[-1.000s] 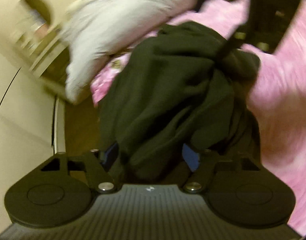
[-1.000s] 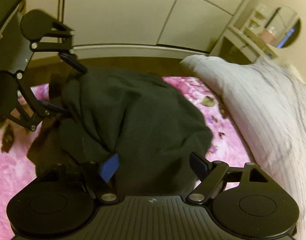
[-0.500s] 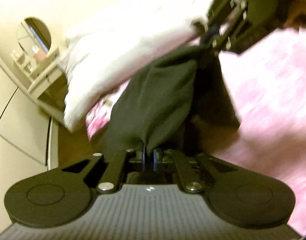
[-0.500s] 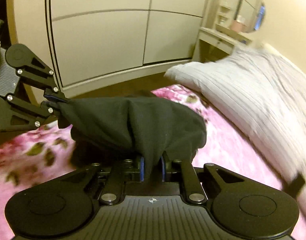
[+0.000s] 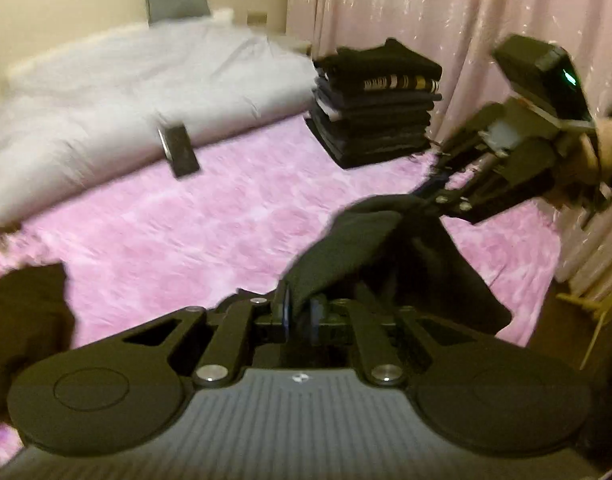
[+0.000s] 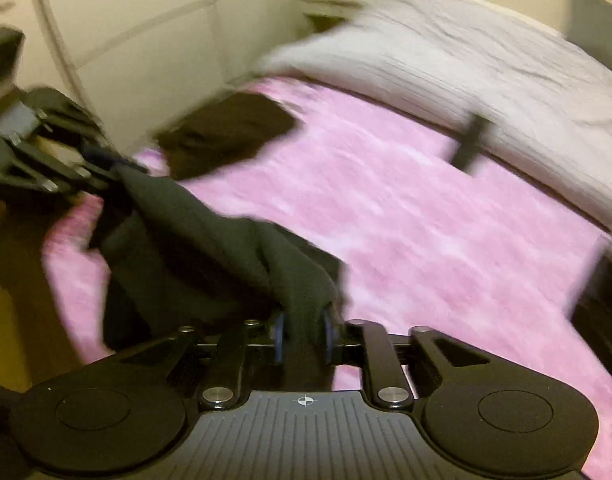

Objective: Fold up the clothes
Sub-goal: 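Lift the shirt with both grippers and shake it out in the air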

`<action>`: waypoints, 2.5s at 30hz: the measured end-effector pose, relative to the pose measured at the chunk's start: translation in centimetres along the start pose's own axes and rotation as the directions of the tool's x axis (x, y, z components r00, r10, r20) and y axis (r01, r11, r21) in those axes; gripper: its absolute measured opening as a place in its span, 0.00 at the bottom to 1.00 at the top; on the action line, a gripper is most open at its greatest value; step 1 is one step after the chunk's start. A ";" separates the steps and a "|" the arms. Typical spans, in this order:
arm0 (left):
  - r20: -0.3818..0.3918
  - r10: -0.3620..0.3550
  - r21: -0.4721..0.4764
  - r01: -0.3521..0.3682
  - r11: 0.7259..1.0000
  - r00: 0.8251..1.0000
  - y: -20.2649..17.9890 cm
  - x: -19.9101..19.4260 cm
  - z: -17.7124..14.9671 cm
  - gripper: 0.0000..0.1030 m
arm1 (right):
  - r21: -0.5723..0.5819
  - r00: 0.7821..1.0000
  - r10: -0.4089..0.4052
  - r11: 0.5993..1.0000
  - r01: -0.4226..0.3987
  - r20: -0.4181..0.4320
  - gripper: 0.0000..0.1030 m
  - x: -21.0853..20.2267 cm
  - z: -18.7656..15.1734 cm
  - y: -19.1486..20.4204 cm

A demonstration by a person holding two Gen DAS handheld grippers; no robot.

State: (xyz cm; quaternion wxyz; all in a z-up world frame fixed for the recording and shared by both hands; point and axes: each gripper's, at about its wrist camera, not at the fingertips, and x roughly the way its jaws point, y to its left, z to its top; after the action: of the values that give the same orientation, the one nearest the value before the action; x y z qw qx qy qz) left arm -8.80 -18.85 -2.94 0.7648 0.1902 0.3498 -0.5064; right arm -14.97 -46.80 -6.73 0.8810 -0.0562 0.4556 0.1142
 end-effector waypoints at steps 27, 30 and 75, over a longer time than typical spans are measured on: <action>-0.365 -0.202 0.051 0.236 0.970 0.909 -10.5 22.9 -11.2 0.04 | 0.398 0.968 -0.079 0.901 0.172 -0.240 0.84 9.4 -19.7 1.2; -0.282 -0.138 0.048 0.158 0.986 0.949 -6.9 20.1 -9.0 0.04 | 0.430 0.977 -0.096 0.887 0.170 -0.189 0.85 8.4 -19.3 1.9; 0.484 0.328 0.111 -0.428 0.897 0.812 1.9 -16.6 6.9 0.04 | 0.508 0.610 -0.669 0.734 0.451 0.426 0.06 -26.5 -6.8 7.4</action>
State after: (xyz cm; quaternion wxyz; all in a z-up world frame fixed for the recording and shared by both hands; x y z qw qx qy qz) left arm -8.79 -11.87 13.70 0.8853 0.2146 0.0598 -0.4082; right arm -37.02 -45.00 11.05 0.9606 -0.0029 0.1332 -0.2438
